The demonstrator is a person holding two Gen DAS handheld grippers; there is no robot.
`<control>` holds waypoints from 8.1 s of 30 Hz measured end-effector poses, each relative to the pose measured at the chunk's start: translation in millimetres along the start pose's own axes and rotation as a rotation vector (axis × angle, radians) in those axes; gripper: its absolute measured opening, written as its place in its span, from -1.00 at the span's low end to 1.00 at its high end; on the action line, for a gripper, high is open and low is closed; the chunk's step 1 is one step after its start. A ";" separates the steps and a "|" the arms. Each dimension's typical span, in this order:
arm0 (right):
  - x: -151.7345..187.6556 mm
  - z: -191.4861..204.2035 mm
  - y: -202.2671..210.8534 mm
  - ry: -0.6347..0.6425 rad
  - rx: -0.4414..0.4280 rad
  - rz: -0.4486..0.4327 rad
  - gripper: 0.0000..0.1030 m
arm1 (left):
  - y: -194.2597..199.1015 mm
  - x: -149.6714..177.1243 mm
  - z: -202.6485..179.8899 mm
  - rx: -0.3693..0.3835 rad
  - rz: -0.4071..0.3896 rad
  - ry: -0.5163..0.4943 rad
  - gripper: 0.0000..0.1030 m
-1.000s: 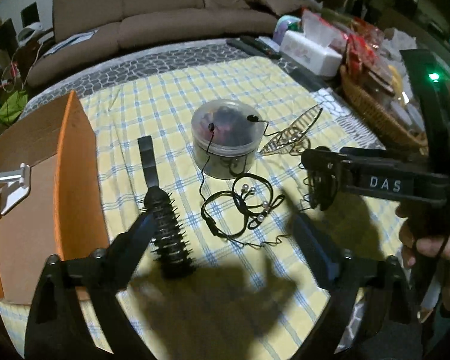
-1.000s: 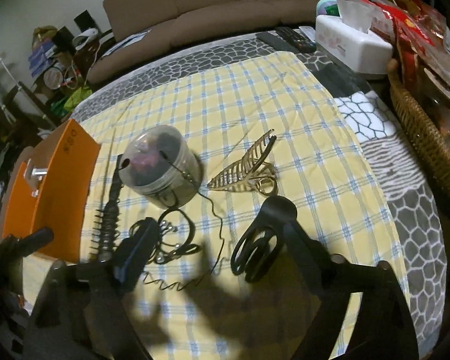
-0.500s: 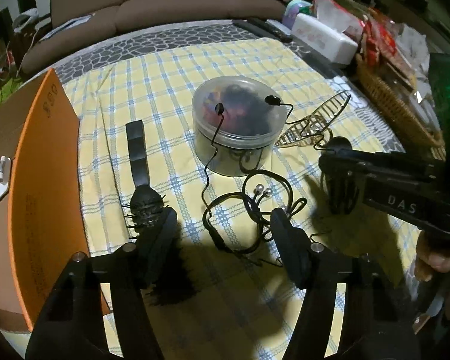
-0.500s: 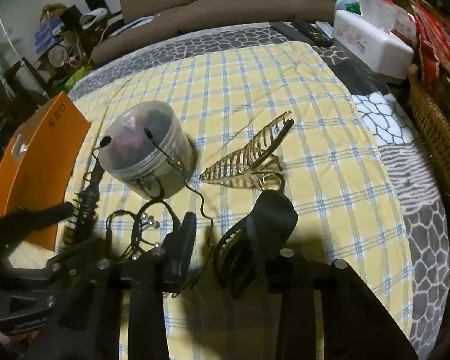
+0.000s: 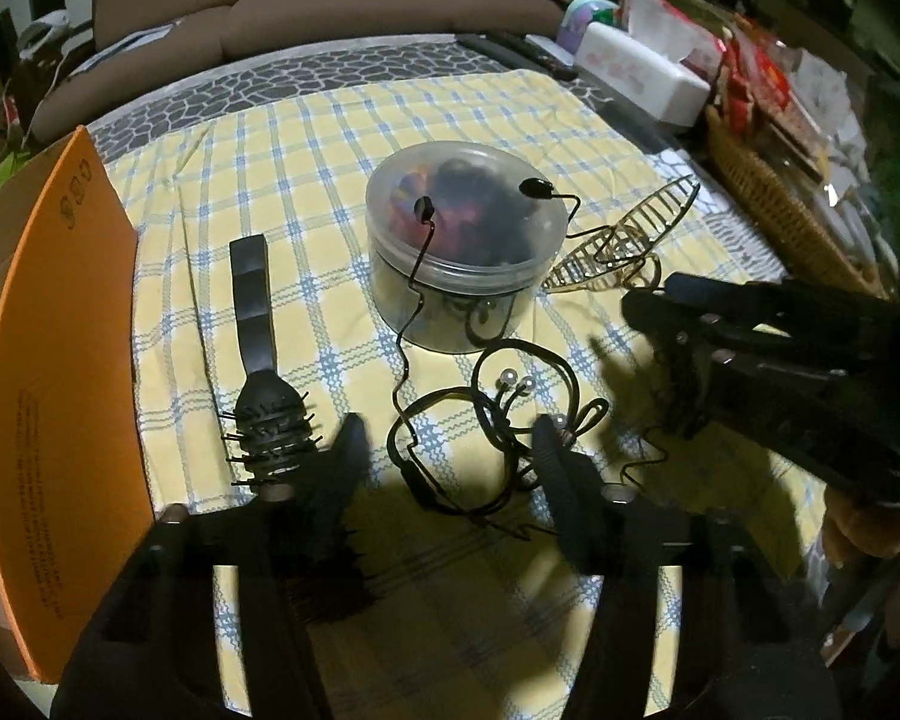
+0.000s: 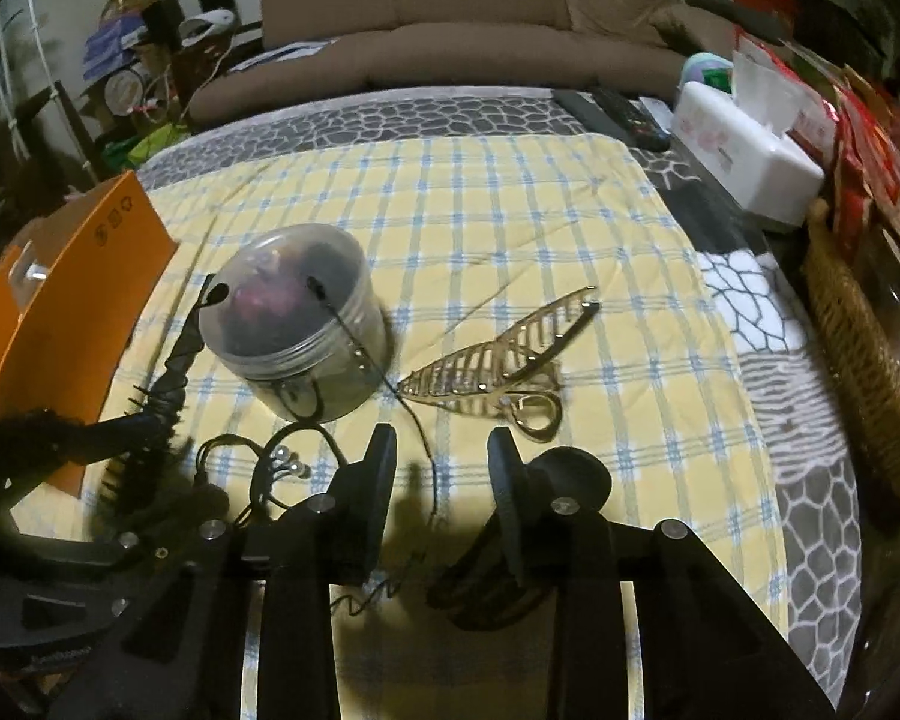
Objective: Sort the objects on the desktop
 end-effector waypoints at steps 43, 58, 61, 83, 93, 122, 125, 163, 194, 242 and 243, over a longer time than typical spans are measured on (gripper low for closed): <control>-44.1 70.3 86.9 -0.055 -0.175 -0.126 -0.80 | 129.3 -17.7 62.3 0.053 -0.177 0.122 -0.81; -101.8 160.5 116.4 0.021 -0.266 -0.195 -0.80 | 203.9 -24.0 150.7 0.006 -0.254 0.200 -0.81; -106.9 180.7 111.5 0.044 -0.282 -0.184 -0.80 | 206.1 -23.0 166.3 -0.009 -0.249 0.210 -0.81; -100.8 248.8 24.8 0.085 -0.331 0.042 -0.80 | 135.8 -3.4 246.5 -0.080 -0.034 0.239 -0.81; -101.0 261.2 0.3 0.133 -0.315 0.098 -0.80 | 111.7 -2.5 261.3 -0.111 0.038 0.235 -0.81; -132.1 254.0 -5.3 0.148 -0.262 0.049 -0.20 | 52.5 -26.4 256.5 -0.179 0.241 0.182 -0.80; -134.7 250.7 -0.8 0.139 -0.264 0.037 -0.17 | 46.7 -30.8 256.9 -0.199 0.265 0.176 -0.78; -110.9 121.4 40.3 0.011 -0.086 -0.057 0.57 | 122.4 -59.1 142.0 0.029 -0.052 0.154 0.84; -39.7 -20.5 25.9 -0.188 -0.021 0.001 0.97 | 31.9 -52.4 -5.7 0.030 -0.026 -0.034 1.00; -51.1 -1.6 -15.7 -0.364 -0.334 -0.021 -0.13 | -43.3 -64.2 -24.5 0.077 -0.030 -0.092 0.67; -50.6 1.5 -19.2 -0.360 -0.340 -0.009 -0.13 | -43.1 -63.9 -24.7 0.081 -0.031 -0.094 0.67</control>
Point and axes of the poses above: each gripper's, at about its wrist camera, not at the fingertips, and y roughly against the way its jaws point, z to its left, x to its underside, the point moved 6 cm from there along -y, roughly the way its jaws point, and after that the axes turned 11 degrees about y, right-handed, at the moved point
